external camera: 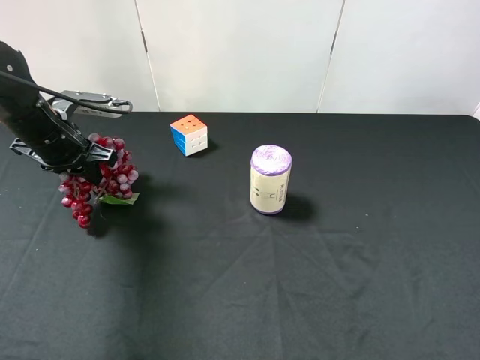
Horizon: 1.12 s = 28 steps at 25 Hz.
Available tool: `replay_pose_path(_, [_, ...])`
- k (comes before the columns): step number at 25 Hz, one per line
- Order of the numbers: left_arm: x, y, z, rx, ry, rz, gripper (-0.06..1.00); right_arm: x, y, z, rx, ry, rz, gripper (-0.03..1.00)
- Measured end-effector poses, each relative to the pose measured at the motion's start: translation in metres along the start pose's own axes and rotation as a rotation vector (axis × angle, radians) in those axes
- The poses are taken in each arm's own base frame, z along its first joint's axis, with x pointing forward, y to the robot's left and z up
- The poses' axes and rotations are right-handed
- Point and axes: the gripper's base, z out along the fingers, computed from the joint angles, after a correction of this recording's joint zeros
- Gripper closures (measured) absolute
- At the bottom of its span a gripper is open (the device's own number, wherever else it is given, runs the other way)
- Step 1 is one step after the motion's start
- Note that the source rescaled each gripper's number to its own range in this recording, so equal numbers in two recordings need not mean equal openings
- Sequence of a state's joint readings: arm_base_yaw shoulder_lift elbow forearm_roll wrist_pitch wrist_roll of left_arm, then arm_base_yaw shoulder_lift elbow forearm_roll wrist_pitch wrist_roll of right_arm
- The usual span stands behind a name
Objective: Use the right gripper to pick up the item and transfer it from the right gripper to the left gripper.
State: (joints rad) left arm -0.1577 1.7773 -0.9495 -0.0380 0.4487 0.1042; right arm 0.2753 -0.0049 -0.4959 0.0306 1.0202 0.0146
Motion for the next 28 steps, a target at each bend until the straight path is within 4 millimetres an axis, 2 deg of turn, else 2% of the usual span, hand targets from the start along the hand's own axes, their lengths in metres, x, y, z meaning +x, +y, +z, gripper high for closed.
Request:
replay_pose_path(1, [0.0, 0.0, 0.0, 0.0, 0.001, 0.0, 0.85, 0.0, 0.0, 0.0, 0.0, 0.0, 0.0, -0.03])
replay_pose_path(2, [0.001, 0.0, 0.0, 0.001, 0.006, -0.003, 0.68, 0.0, 0.0, 0.0, 0.0, 0.0, 0.0, -0.03])
replay_pose_path(4, [0.001, 0.0, 0.0, 0.002, 0.015, -0.015, 0.26, 0.0, 0.0, 0.0, 0.0, 0.0, 0.0, -0.03])
replay_pose_path(6, [0.003, 0.0, 0.0, 0.003, 0.028, -0.022, 0.07, 0.0, 0.0, 0.0, 0.0, 0.0, 0.0, -0.03])
replay_pose_path(7, [0.004, 0.0, 0.0, 0.004, 0.038, -0.023, 0.03, 0.0, 0.0, 0.0, 0.0, 0.0, 0.0, -0.03])
replay_pose_path(10, [0.006, -0.001, -0.012, 0.008, 0.049, -0.018, -0.04, 0.0, 0.0, 0.0, 0.0, 0.0, 0.0, -0.03])
replay_pose_path(17, [0.017, -0.006, -0.081, 0.014, -0.031, -0.006, -0.05, 0.0, 0.0, 0.0, 0.0, 0.0, 0.0, -0.03])
replay_pose_path(23, [0.045, -0.01, -0.141, 0.023, -0.069, -0.027, -0.06, 0.0, 0.0, 0.0, 0.0, 0.0, 0.0, -0.03])
replay_pose_path(28, [0.079, -0.014, -0.187, 0.025, -0.146, -0.029, -0.06, 0.0, 0.0, 0.0, 0.0, 0.0, 0.0, -0.03])
